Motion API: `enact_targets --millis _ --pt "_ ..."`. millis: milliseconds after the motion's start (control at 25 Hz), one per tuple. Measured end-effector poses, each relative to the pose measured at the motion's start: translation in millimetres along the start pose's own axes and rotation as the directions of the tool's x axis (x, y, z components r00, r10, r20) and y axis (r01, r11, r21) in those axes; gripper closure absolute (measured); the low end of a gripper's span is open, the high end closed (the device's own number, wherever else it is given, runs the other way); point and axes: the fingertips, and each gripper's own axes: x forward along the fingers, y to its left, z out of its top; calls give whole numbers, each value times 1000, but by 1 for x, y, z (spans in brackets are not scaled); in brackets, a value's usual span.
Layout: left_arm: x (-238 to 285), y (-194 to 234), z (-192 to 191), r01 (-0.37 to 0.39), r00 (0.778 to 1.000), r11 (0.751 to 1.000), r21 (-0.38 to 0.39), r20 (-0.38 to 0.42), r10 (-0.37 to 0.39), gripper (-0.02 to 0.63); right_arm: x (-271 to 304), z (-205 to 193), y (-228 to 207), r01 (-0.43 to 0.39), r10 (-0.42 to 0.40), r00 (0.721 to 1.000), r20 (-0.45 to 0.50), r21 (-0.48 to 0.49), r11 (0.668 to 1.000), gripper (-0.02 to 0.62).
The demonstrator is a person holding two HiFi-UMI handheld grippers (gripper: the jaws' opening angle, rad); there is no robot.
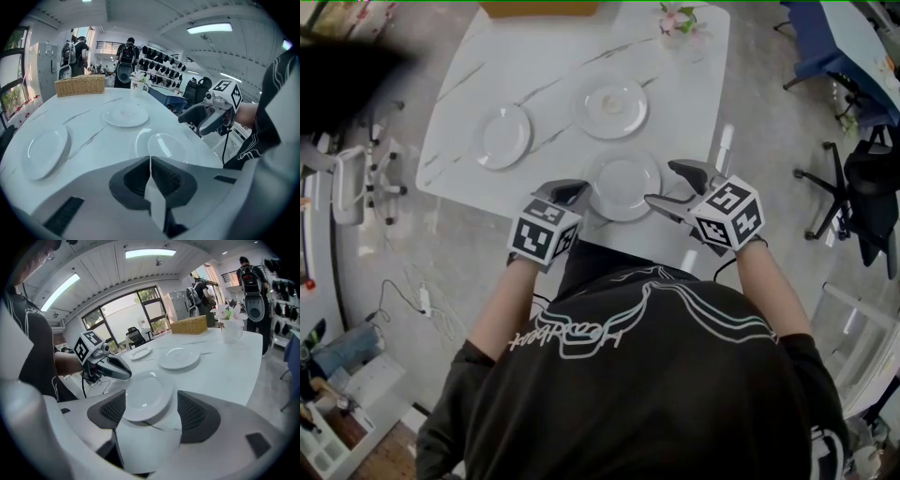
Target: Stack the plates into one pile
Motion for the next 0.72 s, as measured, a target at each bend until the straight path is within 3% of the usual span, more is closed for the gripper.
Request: enact_targets --millis 720 --pt "5 7 -7 25 999 999 -44 -21 -26 575 10 -13 -1 -15 20 999 -37 114 993 239"
